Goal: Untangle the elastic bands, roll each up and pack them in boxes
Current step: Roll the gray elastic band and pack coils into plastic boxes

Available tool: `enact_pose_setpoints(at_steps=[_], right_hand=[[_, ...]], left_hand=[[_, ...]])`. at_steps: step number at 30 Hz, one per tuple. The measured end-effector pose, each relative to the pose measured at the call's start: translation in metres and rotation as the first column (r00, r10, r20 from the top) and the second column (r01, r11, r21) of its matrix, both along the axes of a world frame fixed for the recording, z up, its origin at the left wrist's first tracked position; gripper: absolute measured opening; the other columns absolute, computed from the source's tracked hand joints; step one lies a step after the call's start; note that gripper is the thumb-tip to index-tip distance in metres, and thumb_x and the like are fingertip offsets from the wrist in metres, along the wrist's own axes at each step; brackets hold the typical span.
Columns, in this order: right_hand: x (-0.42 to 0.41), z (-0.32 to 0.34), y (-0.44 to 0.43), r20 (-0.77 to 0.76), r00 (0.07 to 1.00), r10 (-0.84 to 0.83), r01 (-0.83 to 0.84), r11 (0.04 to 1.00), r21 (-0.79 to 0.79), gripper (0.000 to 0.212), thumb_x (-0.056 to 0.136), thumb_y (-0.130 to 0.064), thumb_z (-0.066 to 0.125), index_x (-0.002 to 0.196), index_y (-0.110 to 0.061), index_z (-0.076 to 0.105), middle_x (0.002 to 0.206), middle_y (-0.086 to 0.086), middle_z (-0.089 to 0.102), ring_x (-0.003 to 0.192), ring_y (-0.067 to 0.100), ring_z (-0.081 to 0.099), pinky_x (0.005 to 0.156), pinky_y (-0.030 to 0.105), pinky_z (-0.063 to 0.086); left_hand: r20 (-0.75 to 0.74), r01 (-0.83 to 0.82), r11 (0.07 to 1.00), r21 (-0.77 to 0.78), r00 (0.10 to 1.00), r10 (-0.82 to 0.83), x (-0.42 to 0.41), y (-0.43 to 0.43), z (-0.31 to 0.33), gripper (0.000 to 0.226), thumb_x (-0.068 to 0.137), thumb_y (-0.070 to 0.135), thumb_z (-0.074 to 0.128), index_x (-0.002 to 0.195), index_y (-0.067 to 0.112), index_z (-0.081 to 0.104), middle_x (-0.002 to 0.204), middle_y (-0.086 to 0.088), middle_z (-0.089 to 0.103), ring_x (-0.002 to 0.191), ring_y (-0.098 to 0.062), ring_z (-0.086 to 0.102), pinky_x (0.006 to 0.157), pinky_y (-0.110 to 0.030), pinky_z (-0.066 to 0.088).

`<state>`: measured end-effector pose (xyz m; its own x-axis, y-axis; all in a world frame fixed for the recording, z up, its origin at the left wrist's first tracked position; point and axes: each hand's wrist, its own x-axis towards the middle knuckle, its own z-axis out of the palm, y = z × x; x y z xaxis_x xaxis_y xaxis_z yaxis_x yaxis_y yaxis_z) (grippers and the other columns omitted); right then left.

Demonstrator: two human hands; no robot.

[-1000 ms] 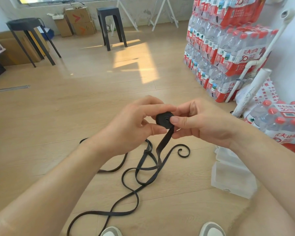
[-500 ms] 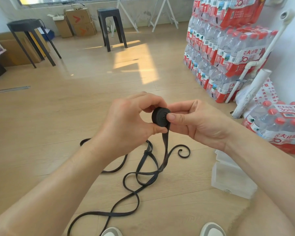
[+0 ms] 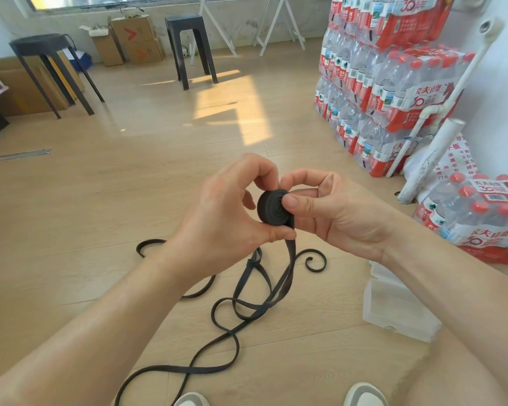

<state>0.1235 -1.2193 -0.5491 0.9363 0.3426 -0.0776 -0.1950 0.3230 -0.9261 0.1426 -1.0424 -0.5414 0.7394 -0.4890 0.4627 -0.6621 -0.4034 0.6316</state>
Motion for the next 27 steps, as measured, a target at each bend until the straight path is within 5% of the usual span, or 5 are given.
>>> enact_pose_setpoints(at_steps=[6, 9, 14, 20, 27], right_hand=[[0.001, 0.006, -0.009, 0.048, 0.999, 0.003, 0.003, 0.994, -0.113, 0.05, 0.058, -0.007, 0.077, 0.097, -0.012, 0.046, 0.075, 0.014, 0.072, 0.07, 0.023, 0.069, 0.066, 0.029, 0.057], [0.002, 0.004, -0.007, 0.038, 0.999, 0.012, -0.007, 0.991, -0.132, 0.045, 0.064, 0.002, 0.077, 0.092, -0.014, 0.045, 0.074, 0.014, 0.072, 0.069, 0.022, 0.069, 0.062, 0.027, 0.056], [0.003, -0.002, -0.003, 0.004, 1.0, 0.02, -0.02, 0.997, -0.079, 0.036, 0.059, -0.016, 0.077, 0.089, -0.011, 0.059, 0.095, 0.017, 0.07, 0.086, 0.024, 0.068, 0.081, 0.032, 0.057], [0.003, -0.005, -0.002, -0.039, 0.999, 0.024, -0.028, 0.994, -0.11, 0.027, 0.055, -0.016, 0.079, 0.08, -0.013, 0.07, 0.078, 0.008, 0.071, 0.066, 0.014, 0.069, 0.058, 0.02, 0.055], [0.002, -0.007, 0.001, -0.001, 1.0, -0.03, 0.03, 0.993, -0.115, 0.02, 0.062, -0.007, 0.075, 0.081, -0.009, 0.066, 0.082, 0.013, 0.073, 0.069, 0.019, 0.07, 0.069, 0.03, 0.059]], left_hand=[[-0.202, 0.222, 0.962, 0.159, 0.961, -0.188, 0.0, 0.007, 0.015, 0.059, 0.068, 0.024, 0.084, 0.119, 0.038, 0.058, 0.11, 0.015, 0.056, 0.109, -0.009, 0.053, 0.087, -0.027, 0.048], [-0.247, 0.251, 0.956, 0.152, 0.946, -0.209, 0.001, 0.01, 0.016, 0.052, 0.069, 0.017, 0.082, 0.114, 0.037, 0.063, 0.111, 0.015, 0.057, 0.107, -0.004, 0.055, 0.09, -0.024, 0.047], [-0.075, 0.1, 0.986, 0.132, 0.993, -0.091, 0.001, 0.01, 0.014, 0.047, 0.055, 0.026, 0.086, 0.1, 0.022, 0.072, 0.097, 0.01, 0.066, 0.087, -0.006, 0.06, 0.083, -0.022, 0.048], [0.004, -0.001, 0.987, 0.16, 1.0, 0.0, 0.004, 0.014, 0.014, 0.045, 0.052, 0.024, 0.091, 0.093, 0.021, 0.071, 0.092, 0.01, 0.062, 0.088, -0.008, 0.058, 0.081, -0.023, 0.047], [0.058, -0.051, 0.974, 0.222, 0.998, 0.039, 0.004, 0.01, 0.011, 0.046, 0.049, 0.029, 0.09, 0.089, 0.026, 0.066, 0.093, 0.015, 0.058, 0.09, -0.001, 0.05, 0.078, -0.017, 0.041]])
